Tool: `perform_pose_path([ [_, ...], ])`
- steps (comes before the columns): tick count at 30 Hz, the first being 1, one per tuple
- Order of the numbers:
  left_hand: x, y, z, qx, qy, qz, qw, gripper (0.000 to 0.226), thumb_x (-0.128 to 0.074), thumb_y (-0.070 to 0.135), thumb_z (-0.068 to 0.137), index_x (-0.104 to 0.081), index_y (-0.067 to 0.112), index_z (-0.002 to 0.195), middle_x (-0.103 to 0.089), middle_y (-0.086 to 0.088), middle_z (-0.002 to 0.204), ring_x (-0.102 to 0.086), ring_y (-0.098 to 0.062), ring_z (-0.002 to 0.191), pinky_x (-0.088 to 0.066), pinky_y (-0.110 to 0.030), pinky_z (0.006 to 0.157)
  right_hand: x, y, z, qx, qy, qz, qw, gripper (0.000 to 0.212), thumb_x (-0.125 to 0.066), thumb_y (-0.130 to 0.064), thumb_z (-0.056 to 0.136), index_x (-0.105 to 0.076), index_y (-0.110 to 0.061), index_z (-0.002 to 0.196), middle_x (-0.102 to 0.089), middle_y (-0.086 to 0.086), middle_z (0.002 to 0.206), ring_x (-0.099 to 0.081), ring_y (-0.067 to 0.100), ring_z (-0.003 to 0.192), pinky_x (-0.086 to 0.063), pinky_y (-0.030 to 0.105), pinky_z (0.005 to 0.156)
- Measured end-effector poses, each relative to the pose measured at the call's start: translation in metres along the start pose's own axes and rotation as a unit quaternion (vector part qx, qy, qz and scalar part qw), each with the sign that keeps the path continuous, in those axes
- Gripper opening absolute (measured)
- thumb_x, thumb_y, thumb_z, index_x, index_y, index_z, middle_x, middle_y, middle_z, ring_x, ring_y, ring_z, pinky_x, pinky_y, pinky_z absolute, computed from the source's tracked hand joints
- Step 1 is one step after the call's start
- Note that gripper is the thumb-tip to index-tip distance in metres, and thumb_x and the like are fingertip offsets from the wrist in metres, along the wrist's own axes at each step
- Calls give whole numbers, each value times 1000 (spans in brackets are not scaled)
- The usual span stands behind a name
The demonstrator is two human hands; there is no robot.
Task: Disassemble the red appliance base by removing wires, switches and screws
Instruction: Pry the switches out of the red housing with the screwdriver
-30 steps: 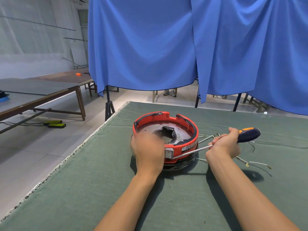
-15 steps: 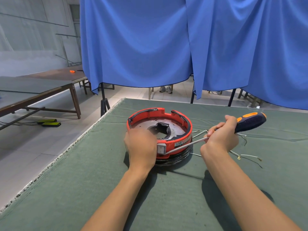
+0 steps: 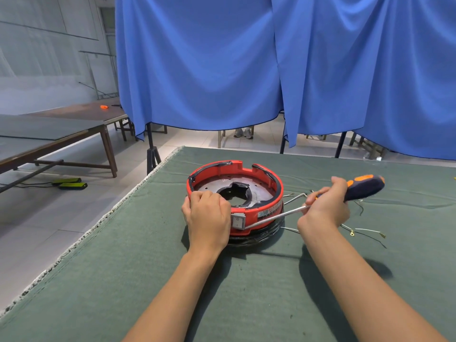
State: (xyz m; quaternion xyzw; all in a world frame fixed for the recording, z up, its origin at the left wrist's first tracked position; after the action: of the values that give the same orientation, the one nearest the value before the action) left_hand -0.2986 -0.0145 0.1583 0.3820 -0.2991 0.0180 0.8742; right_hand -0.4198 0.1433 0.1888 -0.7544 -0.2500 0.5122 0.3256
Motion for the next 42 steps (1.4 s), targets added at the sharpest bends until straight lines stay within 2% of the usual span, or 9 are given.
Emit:
perform_pose_path([
  [3, 3, 2, -1, -8, 9, -18, 1000, 36, -26, 27, 91, -46, 16, 62, -52, 2, 71, -44, -19, 90, -26, -48, 102, 10, 27, 8, -81, 64, -5, 995, 30, -58, -30, 81, -39, -19, 62, -38, -8, 38, -34, 10, 28, -20, 18, 40],
  [5, 4, 1, 0, -8, 20, -35, 999, 38, -29, 29, 94, -44, 17, 62, -49, 2, 67, -44, -19, 87, -28, -49, 100, 8, 38, 6, -99, 76, -3, 992, 30, -58, -30, 81, -38, -19, 61, -35, -10, 32, -34, 9, 26, -19, 15, 38],
  [7, 4, -2, 1, -7, 24, -45, 999, 41, -32, 31, 97, -48, 14, 64, -49, 2, 66, -44, -17, 86, -28, -49, 98, 4, 41, 6, -96, 77, -8, 992, 31, -59, -31, 80, -38, -18, 60, -37, -9, 35, -34, 10, 27, -20, 15, 37],
  [13, 2, -4, 1, -8, 29, -14, 999, 48, -24, 37, 94, -55, 10, 69, -54, 0, 71, -45, -18, 90, -29, -45, 96, 7, 39, 4, -97, 72, -11, 993, 26, -59, -31, 79, -42, -17, 65, -43, -4, 53, -37, 11, 33, -23, 17, 37],
  [19, 1, -2, 1, 3, 34, -11, 999, 40, -28, 27, 98, -49, 13, 67, -52, -1, 70, -47, -21, 90, -30, -47, 96, 17, 30, -7, -90, 56, -8, 994, 31, -55, -29, 83, -38, -17, 60, -37, -11, 32, -36, 10, 28, -21, 14, 38],
  [25, 0, 0, 0, 16, 30, 10, 999, 32, -36, 20, 98, -49, 13, 69, -52, -3, 73, -47, -23, 92, -29, -48, 99, 28, 25, -12, -86, 56, 15, 995, 31, -55, -28, 83, -38, -15, 59, -40, -5, 43, -37, 10, 29, -22, 12, 38],
  [34, 0, 2, 0, 19, 37, 16, 999, 31, -38, 18, 98, -49, 12, 69, -52, -3, 75, -48, -23, 93, -28, -48, 101, 33, 20, -17, -76, 44, 8, 996, 31, -55, -29, 83, -41, -15, 59, -41, -6, 37, -40, 10, 30, -20, 12, 36],
  [39, 0, 1, -1, 11, 33, 6, 999, 33, -37, 21, 99, -45, 14, 67, -50, 0, 72, -46, -20, 90, -28, -48, 101, 33, 29, -4, -97, 55, -9, 994, 30, -56, -29, 82, -41, -14, 61, -45, 4, 56, -39, 13, 31, -21, 12, 36],
  [42, -1, 1, 0, 11, 30, 10, 999, 33, -36, 22, 99, -46, 14, 68, -52, 0, 74, -45, -18, 90, -28, -47, 102, 24, 33, 1, -99, 65, -24, 993, 30, -55, -29, 81, -40, -15, 60, -44, -1, 46, -38, 12, 29, -20, 13, 37],
])
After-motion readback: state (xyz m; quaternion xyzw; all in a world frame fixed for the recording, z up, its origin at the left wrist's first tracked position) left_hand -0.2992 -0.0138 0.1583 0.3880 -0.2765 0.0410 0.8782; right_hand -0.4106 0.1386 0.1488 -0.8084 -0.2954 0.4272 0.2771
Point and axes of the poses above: each hand's wrist, its own z-axis towards the middle knuckle, its own x-axis out of the back of the hand, y = z × x, the point moved 3 cm from there along z, towards the middle knuckle
